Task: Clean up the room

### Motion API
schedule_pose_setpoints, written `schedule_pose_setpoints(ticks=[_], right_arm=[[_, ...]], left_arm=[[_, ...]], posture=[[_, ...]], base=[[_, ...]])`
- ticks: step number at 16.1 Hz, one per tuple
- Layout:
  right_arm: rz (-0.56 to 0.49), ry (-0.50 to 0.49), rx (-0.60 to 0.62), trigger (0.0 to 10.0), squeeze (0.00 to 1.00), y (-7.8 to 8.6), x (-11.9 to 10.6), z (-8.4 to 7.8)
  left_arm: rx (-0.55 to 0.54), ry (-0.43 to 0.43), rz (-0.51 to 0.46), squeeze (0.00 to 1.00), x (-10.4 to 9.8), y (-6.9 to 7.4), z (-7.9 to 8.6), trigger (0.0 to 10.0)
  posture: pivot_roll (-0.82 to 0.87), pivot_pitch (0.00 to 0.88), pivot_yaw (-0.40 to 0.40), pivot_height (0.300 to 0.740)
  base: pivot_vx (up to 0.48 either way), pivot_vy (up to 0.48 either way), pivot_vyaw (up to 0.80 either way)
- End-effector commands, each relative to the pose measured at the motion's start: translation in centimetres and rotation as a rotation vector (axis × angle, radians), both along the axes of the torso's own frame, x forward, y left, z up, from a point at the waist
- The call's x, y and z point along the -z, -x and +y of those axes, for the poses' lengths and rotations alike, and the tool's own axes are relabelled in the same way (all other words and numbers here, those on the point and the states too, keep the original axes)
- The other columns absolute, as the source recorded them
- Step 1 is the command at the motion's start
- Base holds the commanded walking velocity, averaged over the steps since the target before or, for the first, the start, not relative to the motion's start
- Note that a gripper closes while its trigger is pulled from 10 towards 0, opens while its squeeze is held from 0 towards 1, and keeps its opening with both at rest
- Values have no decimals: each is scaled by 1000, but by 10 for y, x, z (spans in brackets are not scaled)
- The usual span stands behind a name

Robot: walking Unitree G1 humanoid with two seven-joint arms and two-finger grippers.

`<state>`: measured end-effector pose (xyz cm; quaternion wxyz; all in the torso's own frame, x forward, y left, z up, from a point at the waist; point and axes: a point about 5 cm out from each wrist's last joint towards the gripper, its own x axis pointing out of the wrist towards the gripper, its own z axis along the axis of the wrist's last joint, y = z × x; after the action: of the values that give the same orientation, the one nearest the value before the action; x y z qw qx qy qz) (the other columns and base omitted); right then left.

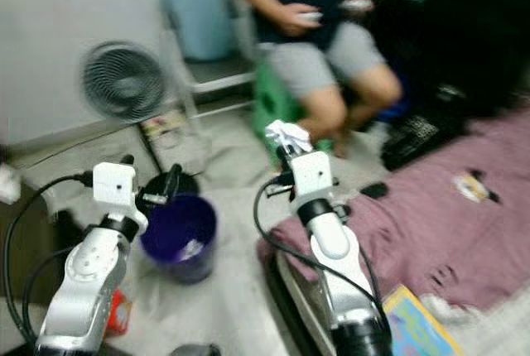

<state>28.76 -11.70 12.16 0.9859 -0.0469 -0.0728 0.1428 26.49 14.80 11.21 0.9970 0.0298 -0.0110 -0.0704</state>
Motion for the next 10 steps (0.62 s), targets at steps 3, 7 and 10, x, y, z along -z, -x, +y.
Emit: schedule_pose_setpoints(ticks=[3,7,10], right_arm=[[-12,-9,-27,10000,0,-1,-3,6],[-13,-11,-35,10000,0,-1,-4,7],[-12,-12,-38,10000,0,-1,-3,7]], left_arm=[[-11,-15,3,0,-1,0,3,10000],[-6,-17,5,0,0,0,2,10000],[-11,-13,3,0,0,0,3,10000]], posture=[[34,0,21,740],[33,0,22,740],[34,0,20,740]], base=[[0,0,800],[0,0,800],[0,0,800]])
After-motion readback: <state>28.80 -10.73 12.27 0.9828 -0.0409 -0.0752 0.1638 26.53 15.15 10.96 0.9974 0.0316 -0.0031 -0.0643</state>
